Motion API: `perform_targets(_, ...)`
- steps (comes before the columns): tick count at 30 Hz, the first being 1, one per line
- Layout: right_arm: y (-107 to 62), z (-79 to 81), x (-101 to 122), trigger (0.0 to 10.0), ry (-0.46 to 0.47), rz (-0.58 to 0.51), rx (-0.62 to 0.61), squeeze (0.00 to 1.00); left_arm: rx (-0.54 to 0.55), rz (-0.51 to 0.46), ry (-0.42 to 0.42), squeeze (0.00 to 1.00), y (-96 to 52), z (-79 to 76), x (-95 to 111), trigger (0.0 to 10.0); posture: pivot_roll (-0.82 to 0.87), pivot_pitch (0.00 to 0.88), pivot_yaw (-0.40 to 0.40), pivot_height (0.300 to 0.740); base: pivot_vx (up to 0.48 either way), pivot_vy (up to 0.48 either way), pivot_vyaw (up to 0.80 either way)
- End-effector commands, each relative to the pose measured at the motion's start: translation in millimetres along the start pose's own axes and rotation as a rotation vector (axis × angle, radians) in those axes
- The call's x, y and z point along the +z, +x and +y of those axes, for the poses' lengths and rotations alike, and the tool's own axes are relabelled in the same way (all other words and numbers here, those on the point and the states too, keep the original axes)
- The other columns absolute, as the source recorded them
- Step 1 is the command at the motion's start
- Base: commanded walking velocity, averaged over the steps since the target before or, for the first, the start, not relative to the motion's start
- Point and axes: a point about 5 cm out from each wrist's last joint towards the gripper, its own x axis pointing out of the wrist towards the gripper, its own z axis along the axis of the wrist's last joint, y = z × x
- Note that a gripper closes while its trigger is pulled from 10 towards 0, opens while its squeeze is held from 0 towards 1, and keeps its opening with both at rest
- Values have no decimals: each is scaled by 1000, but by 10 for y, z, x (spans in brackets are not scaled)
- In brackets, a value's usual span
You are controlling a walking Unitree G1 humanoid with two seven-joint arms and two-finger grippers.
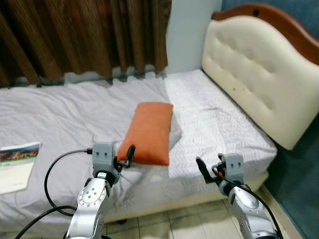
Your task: Clean up the room
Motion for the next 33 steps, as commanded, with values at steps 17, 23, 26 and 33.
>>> perform_targets(17,163,153,41,10000,20,4,55,0,35,37,5,0,36,87,-44,10000,48,26,19,740,480,0,0)
perform_targets(23,200,271,140,10000,58,-56,120,1000,79,42,7,1000,34,107,-48,10000,48,35,20,740,480,0,0)
perform_targets(26,222,304,151,10000,83,-62,138,1000,90,48,5,1000,35,119,-53,10000,50,41,18,740,480,0,0)
perform_targets(33,342,373,138,10000,99,-2,156,922,105,67,-23,1000,132,203,-60,10000,61,89,9,740,430,0,0)
